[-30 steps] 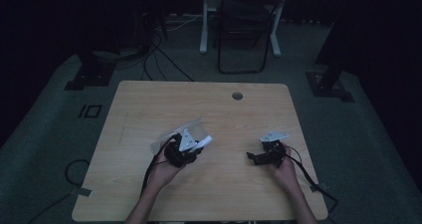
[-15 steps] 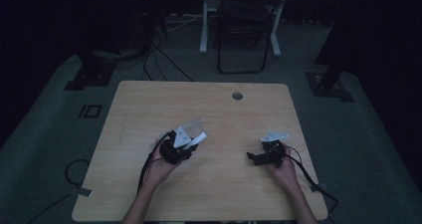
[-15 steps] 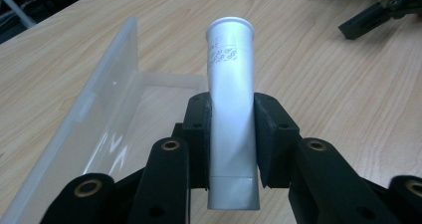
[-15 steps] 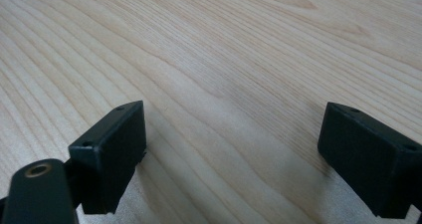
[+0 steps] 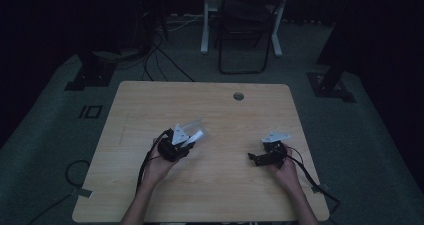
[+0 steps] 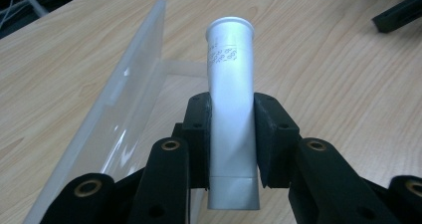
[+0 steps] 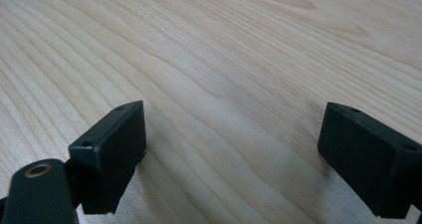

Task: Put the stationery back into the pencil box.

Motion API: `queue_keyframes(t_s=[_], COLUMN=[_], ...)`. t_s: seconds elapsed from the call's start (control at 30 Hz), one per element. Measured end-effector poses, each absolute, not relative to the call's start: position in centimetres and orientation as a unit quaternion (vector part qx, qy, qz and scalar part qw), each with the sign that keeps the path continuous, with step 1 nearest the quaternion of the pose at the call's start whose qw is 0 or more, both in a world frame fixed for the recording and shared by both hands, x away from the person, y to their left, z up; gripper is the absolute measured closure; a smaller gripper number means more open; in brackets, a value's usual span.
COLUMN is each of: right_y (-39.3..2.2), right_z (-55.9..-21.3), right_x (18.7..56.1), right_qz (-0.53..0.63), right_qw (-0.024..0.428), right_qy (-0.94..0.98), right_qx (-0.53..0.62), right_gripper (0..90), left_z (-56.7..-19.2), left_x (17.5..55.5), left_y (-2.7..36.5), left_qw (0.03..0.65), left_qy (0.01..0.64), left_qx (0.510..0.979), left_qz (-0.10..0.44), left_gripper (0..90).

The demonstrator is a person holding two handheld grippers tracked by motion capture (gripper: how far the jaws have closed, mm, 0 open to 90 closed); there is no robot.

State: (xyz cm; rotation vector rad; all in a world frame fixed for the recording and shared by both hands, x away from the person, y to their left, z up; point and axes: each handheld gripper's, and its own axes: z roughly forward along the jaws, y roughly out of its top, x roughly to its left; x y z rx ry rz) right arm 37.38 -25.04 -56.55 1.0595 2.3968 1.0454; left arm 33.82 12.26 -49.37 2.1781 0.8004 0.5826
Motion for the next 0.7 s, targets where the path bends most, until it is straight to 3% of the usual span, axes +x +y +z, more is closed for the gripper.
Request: queue_keyframes(t_s=[0.7], right_y=[-25.0], right_z=[-56.6], right_x=[37.4], right_qz=[0.366], right_qw=[0.159], right_qy=[0.839], right_qx=[0.371], right_gripper=[11.6], left_z=[-49.9], left_x=[35.1], left_y=[13.3], left_qw=[0.353], left_qy=[0.33], left_qx=[0.845], left_qz=[0.229], left_gripper=[70.5])
